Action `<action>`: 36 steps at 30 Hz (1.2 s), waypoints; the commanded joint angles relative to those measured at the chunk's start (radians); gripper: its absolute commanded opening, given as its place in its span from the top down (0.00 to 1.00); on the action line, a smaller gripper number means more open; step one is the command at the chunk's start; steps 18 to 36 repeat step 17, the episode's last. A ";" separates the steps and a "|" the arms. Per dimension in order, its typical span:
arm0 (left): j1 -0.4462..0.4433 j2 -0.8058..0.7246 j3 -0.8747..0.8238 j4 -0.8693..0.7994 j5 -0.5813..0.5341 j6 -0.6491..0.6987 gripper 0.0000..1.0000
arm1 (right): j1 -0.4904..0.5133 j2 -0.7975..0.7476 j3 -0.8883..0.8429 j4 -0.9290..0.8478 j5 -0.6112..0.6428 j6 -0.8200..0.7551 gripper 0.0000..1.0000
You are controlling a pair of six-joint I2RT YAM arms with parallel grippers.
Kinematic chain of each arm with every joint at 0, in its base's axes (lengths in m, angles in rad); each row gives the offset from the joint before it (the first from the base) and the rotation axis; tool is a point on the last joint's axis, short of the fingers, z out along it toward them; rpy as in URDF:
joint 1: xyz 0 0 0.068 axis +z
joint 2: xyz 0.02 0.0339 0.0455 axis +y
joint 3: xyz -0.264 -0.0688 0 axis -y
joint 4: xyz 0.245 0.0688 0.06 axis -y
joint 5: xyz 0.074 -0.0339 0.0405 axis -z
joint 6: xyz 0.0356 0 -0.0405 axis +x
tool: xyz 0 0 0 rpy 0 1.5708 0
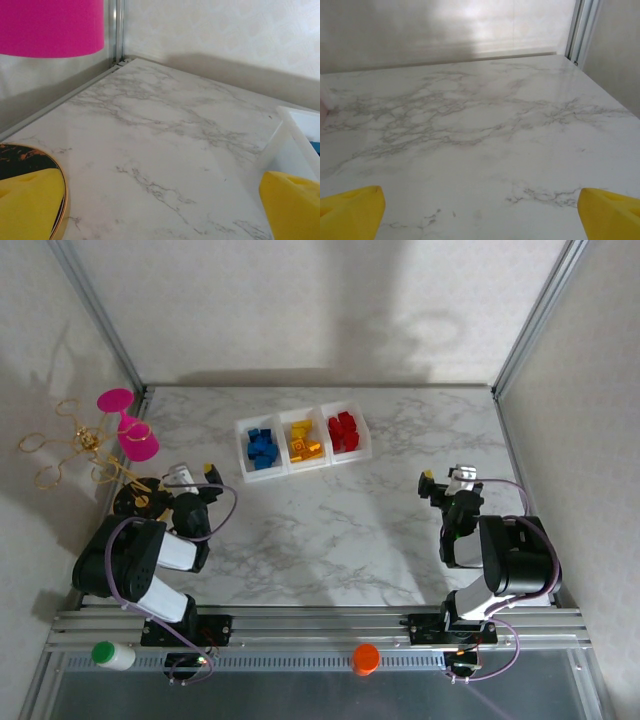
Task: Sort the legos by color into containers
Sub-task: Reset both arms
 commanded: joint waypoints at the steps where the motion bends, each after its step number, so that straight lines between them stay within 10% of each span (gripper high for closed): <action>1: 0.007 0.000 0.013 0.023 0.030 0.005 0.00 | 0.003 0.000 0.018 0.048 -0.027 -0.013 0.01; 36: 0.007 0.001 0.014 0.021 0.030 0.005 0.00 | -0.002 0.002 0.020 0.044 -0.035 -0.009 0.01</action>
